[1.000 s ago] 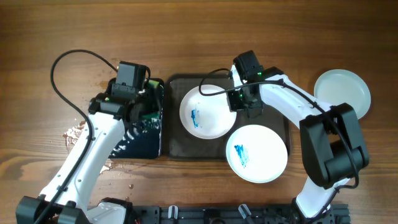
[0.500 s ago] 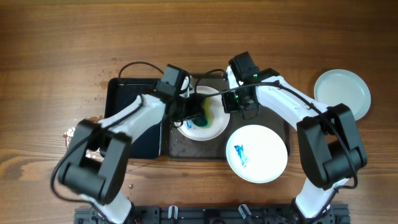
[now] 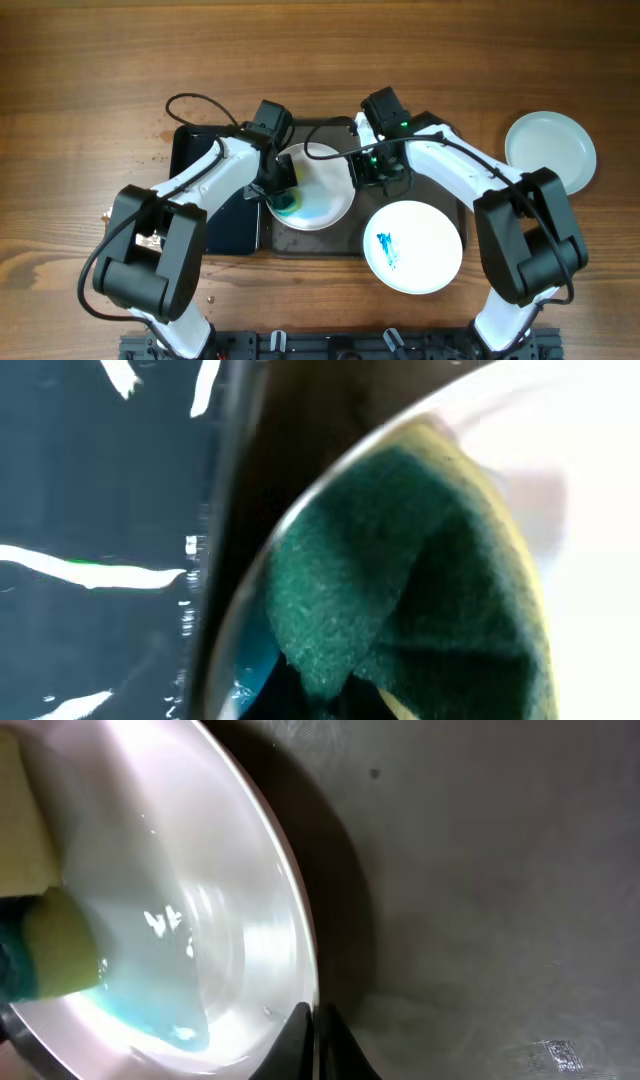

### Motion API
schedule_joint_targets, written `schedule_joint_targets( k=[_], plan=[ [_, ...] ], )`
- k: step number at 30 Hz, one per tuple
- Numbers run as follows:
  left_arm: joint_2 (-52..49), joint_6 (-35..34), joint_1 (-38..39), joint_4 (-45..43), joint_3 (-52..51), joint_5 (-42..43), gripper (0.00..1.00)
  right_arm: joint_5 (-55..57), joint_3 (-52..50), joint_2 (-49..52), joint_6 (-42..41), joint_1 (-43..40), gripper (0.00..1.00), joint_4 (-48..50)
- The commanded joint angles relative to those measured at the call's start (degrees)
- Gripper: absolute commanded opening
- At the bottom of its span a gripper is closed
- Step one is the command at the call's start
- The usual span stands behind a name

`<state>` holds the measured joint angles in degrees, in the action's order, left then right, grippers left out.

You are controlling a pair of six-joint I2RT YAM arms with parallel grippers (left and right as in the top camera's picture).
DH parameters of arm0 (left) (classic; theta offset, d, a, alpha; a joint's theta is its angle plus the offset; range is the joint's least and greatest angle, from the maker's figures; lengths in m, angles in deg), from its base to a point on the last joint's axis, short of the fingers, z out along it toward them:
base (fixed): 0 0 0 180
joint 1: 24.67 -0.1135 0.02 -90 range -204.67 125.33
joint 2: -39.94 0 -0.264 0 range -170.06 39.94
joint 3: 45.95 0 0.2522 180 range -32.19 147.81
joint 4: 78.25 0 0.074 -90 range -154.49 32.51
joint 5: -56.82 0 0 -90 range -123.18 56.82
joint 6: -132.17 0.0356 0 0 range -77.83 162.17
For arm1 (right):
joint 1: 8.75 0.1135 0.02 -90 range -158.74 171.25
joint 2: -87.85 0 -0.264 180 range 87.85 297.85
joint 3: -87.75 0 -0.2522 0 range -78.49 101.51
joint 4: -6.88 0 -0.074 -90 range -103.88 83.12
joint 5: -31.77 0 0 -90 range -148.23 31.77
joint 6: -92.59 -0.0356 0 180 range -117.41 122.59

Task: Clean dirty plates on tray and stack at the side
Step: 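Scrub the blue paint on the held plate with the left sponge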

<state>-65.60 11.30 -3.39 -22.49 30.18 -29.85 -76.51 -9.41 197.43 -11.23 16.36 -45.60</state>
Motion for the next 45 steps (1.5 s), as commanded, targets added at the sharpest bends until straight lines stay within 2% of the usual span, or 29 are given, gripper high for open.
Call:
schedule_joint_targets(
  k=[1,4,7,9,12,15,18,21,26,32,34,37,41,45],
  plan=[
    [-4.42,5.66,-1.46,0.92,-4.22,-7.5,0.04,4.98,0.09,-0.42,-0.28,-1.16,0.04,-0.96],
    [-4.42,11.47,1.16,-4.9,-4.15,14.21,0.04,4.96,0.09,-0.44,-0.31,-1.16,0.04,-1.05],
    [-4.42,9.73,5.55,-11.23,-4.15,32.57,0.04,4.96,0.09,-0.44,-0.28,-1.16,0.04,-1.57],
    [-4.42,8.55,6.25,-13.6,-4.15,36.74,0.04,4.96,0.09,-0.42,-0.28,-1.16,0.05,-1.6],
    [-4.42,5.35,5.84,-18.8,-4.17,37.51,0.04,4.96,0.09,-0.42,-0.31,-1.16,0.04,-1.62],
    [-4.42,-1.18,4.35,-29.55,-4.17,36.63,0.04,4.94,0.09,-0.42,-0.31,-1.16,0.05,-1.9],
    [-4.42,-4.15,1.92,-32.39,-4.15,25.75,0.04,4.94,0.09,-0.42,-0.61,-1.16,0.04,-2.64],
    [-4.42,-2.19,-1.66,-24.04,-4.17,18.78,0.04,4.94,0.09,-0.42,-0.79,-1.16,0.04,-2.75],
    [-4.42,3.78,-1.29,-7.61,-4.17,6.36,0.04,4.96,0.09,-0.42,-0.72,-1.16,0.04,-2.73],
    [-4.42,5.42,-1.03,2.93,-4.17,-3.1,0.04,4.96,0.09,-0.42,-0.7,-1.16,0.05,-2.89],
    [-4.42,7.5,-0.74,4.44,-4.17,-1.29,0.04,4.96,0.09,-0.42,-0.72,-1.16,0.05,-2.91],
    [-4.42,16.65,2.01,0.81,-4.15,18.84,0.04,4.98,0.09,-0.42,-0.74,-1.16,0.04,-2.84],
    [-4.42,15.45,7.02,-10.69,-4.17,40.26,0.04,4.96,0.09,-0.42,-0.74,-1.16,0.04,-2.93],
    [-4.42,8.85,8.98,-19.23,-4.17,42.21,0.04,4.94,0.09,-0.42,-0.76,-1.16,0.05,-2.95]
  ],
)
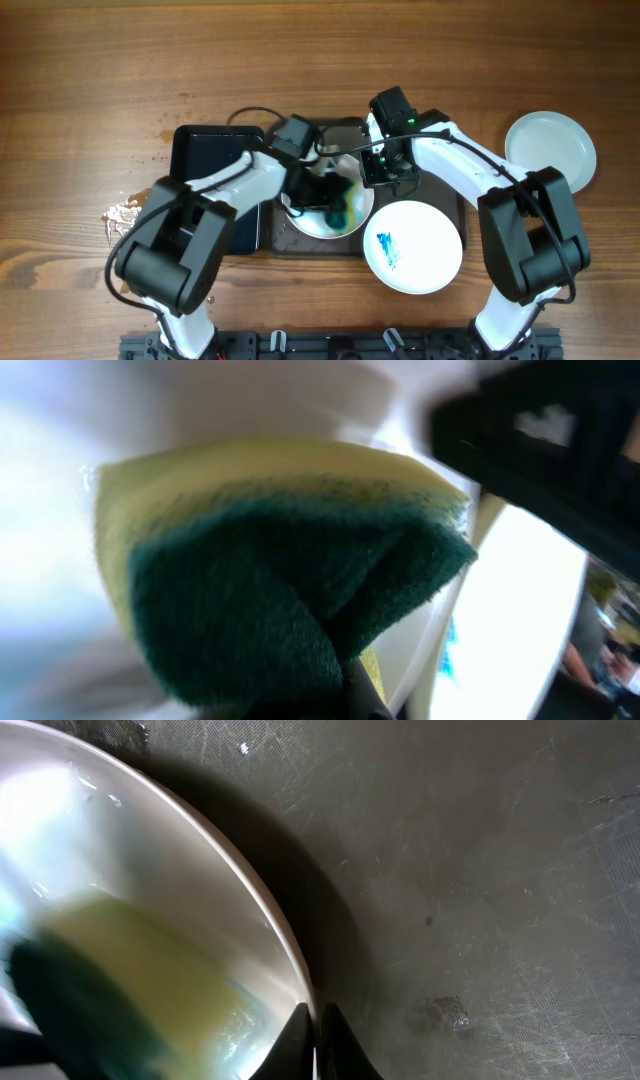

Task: Clean dirty plates on tray and stack at the side
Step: 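Scrub the blue paint on the held plate with the left sponge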

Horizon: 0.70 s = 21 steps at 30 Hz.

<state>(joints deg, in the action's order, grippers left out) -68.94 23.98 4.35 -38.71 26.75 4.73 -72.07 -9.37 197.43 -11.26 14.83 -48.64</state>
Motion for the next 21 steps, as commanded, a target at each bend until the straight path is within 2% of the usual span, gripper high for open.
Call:
schedule_joint_targets(
  k=[1,4,7,9,14,17,21],
  plan=[
    [-1.07,-5.11,0.94,-3.72,-0.74,6.01,0.04,0.52,0.04,-0.42,-0.74,0.37,0.04,-0.02],
    [-1.07,-8.07,-2.6,-1.2,-0.74,-7.45,0.04,0.52,0.04,-0.42,-0.7,0.37,0.04,-0.57],
    [-1.07,-9.14,-7.72,7.43,-0.74,-23.28,0.04,0.52,0.04,-0.42,-0.48,0.37,0.05,-0.74],
    [-1.05,-9.07,-10.29,11.34,-0.74,-28.96,0.04,0.57,0.04,-0.42,-0.11,0.37,0.04,-0.74],
    [-0.92,-9.05,-11.58,9.77,-0.5,-43.91,0.04,0.52,0.04,-0.42,0.04,0.37,0.04,-0.7],
    [-0.59,-5.09,-10.71,4.24,0.74,-44.94,0.04,0.55,0.04,-0.42,0.17,0.37,0.05,-0.76],
    [1.33,-2.73,-4.52,-3.08,2.51,-40.5,0.04,1.4,0.02,-0.42,0.15,0.37,0.04,-0.79]
  ],
)
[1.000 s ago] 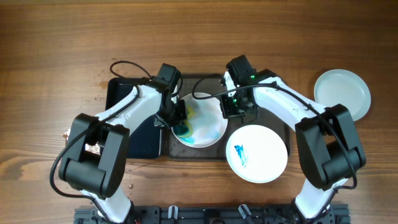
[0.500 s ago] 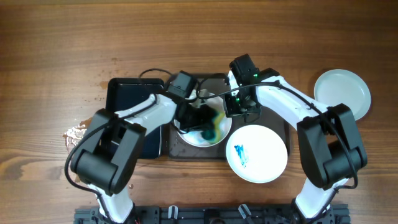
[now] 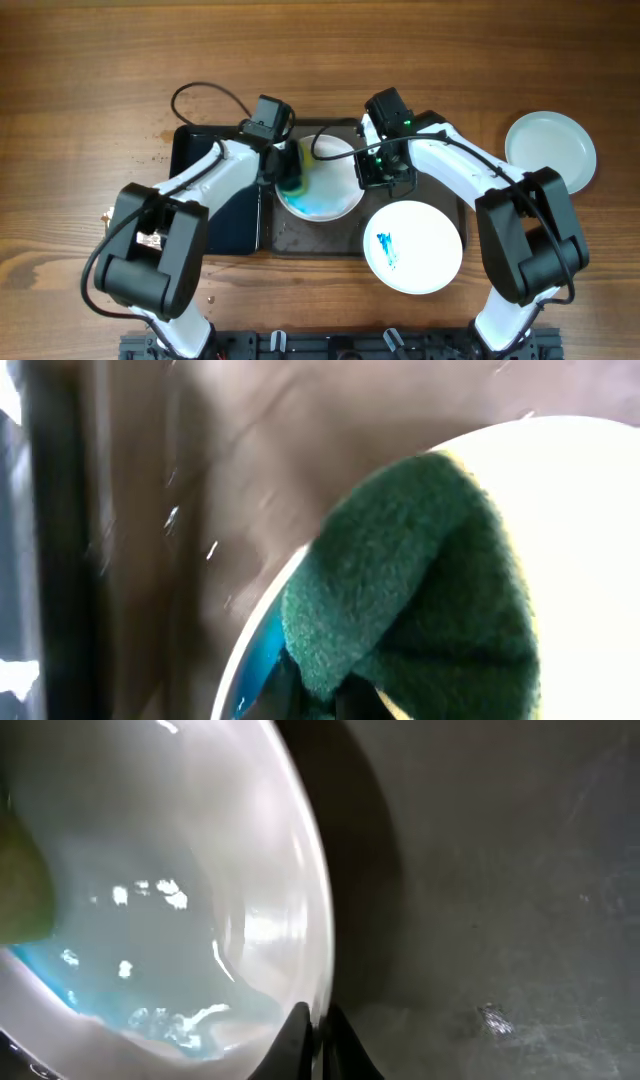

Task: Clean dirty plates on tray and stack at the side
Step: 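Scrub the blue paint on the held plate with the left sponge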

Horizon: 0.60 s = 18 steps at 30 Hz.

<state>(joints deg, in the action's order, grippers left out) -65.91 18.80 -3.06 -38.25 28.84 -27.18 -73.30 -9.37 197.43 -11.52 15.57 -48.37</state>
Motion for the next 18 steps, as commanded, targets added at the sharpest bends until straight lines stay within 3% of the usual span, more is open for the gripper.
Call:
schedule_joint_targets(
  k=[1,7,11,18],
  plan=[
    [-1.22,2.91,4.66,-4.87,0.52,-8.59,0.04,2.62,0.02,-0.42,0.46,-0.37,0.04,-1.09],
    [0.85,3.69,12.85,-13.07,0.55,-8.87,0.04,2.62,-0.02,-0.42,0.44,-0.37,0.04,-1.66],
    [0.85,3.69,9.79,-12.68,0.55,-10.16,0.04,2.6,-0.02,-0.42,0.63,-0.37,0.04,-2.21],
    [0.85,6.73,-0.13,-3.34,0.55,-9.05,0.04,2.6,-0.02,-0.42,0.61,-0.37,0.04,-2.1]
  ],
)
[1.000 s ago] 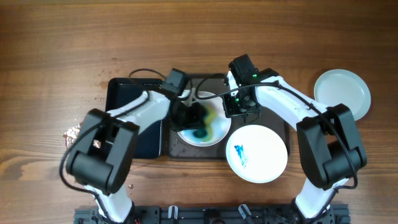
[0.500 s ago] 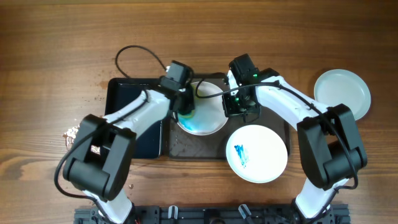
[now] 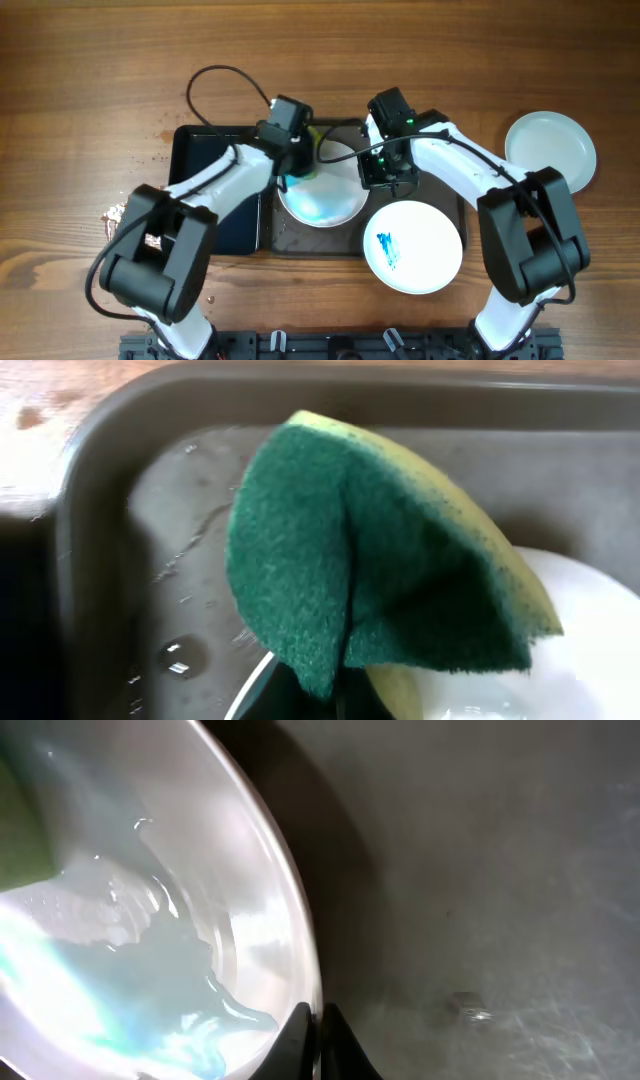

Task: Clean dirty plates on tray and stack at the side
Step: 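Scrub the blue paint on the held plate with the left sponge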

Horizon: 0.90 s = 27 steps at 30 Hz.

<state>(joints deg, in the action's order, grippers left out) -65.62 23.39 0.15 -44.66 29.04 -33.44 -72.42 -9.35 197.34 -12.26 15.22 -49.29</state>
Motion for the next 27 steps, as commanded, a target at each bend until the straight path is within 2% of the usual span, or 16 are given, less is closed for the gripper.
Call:
schedule_joint_targets(
  k=[1,6,10,13,17,21,27],
  plan=[
    [0.57,2.12,-3.3,4.44,0.35,-2.1,0.04,1.75,-0.04,-0.33,1.38,-0.02,0.04,-1.22],
    [0.57,1.66,0.85,16.31,0.35,3.93,0.04,2.21,-0.11,-0.31,1.38,-0.02,0.04,-1.2],
    [0.57,1.77,2.69,23.41,0.35,16.06,0.04,2.21,-0.15,-0.31,1.4,-0.02,0.05,-1.22],
    [0.57,3.96,4.28,23.45,0.35,24.24,0.04,2.19,-0.15,-0.31,1.38,-0.02,0.04,-1.22],
    [0.57,4.68,7.76,18.84,0.35,28.02,0.04,2.19,-0.15,-0.31,1.44,-0.02,0.05,-1.22],
    [0.57,2.64,7.85,16.09,0.35,25.83,0.04,2.19,-0.15,-0.31,1.4,-0.02,0.05,-1.38],
    [0.76,-4.48,2.51,17.09,0.55,10.16,0.04,2.16,-0.15,-0.31,1.4,-0.02,0.04,-1.77]
  ],
)
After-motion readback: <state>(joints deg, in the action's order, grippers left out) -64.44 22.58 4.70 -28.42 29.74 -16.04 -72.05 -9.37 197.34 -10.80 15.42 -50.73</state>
